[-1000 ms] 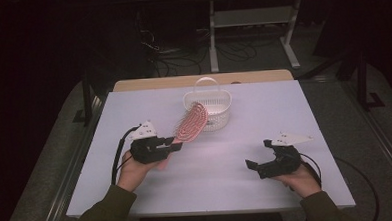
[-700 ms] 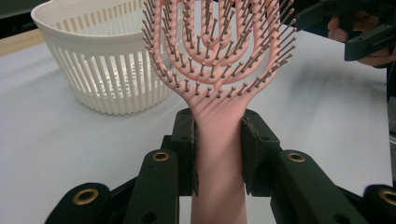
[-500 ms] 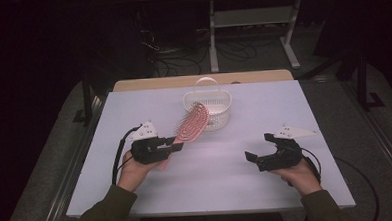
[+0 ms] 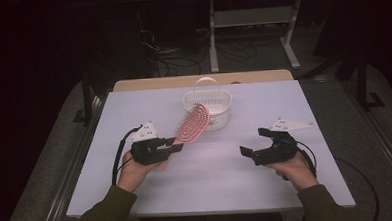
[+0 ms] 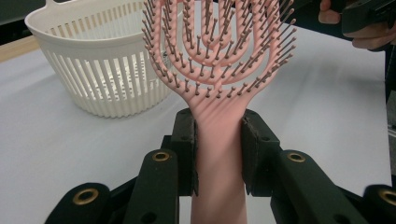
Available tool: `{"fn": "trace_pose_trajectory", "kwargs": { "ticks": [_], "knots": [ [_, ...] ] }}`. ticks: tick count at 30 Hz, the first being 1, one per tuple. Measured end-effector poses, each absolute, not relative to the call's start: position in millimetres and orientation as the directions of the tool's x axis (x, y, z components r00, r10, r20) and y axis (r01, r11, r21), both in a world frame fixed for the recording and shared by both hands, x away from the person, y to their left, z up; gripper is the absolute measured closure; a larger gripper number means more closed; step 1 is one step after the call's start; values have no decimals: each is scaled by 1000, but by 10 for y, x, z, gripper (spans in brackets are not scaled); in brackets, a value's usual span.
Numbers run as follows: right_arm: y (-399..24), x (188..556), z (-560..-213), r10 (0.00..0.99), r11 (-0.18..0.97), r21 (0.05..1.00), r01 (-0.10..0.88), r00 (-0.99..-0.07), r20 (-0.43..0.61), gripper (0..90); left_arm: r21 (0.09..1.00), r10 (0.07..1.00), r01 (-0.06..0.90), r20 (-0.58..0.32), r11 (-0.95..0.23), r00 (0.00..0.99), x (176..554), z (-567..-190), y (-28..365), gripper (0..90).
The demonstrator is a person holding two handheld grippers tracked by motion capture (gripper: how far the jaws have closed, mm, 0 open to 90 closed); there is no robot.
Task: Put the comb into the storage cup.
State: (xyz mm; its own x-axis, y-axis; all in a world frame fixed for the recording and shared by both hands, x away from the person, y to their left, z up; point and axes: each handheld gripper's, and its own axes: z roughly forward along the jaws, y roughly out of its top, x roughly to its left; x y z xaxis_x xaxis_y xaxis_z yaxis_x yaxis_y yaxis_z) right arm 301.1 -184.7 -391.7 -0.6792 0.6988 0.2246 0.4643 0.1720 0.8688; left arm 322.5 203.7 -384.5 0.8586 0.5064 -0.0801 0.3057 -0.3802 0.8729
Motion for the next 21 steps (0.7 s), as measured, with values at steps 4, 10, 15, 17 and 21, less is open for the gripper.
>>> {"fn": "trace_pose_trajectory", "kwargs": {
  "ticks": [4, 10, 15, 17, 21],
  "knots": [
    [-1807, 3061, -3898, 686, 177, 869, 462, -691, 228, 0, 875, 504, 299, -75, -382, 860, 3218, -3846, 2030, 699],
    [-1717, 3123, -3856, 672, 202, 862, 465, -706, 223, 0, 875, 500, 296, -74, -382, 863, 3214, -3854, 2015, 699],
    [-1670, 3158, -3835, 661, 202, 865, 460, -715, 226, 0, 880, 498, 294, -77, -374, 864, 3199, -3847, 2001, 699],
    [-1652, 3174, -3823, 655, 202, 865, 458, -720, 228, 0, 881, 497, 290, -74, -373, 865, 3194, -3847, 1992, 699],
    [-1626, 3211, -3791, 643, 195, 869, 456, -728, 238, 0, 883, 498, 285, -68, -374, 865, 3190, -3845, 1984, 699]
  ]
}}
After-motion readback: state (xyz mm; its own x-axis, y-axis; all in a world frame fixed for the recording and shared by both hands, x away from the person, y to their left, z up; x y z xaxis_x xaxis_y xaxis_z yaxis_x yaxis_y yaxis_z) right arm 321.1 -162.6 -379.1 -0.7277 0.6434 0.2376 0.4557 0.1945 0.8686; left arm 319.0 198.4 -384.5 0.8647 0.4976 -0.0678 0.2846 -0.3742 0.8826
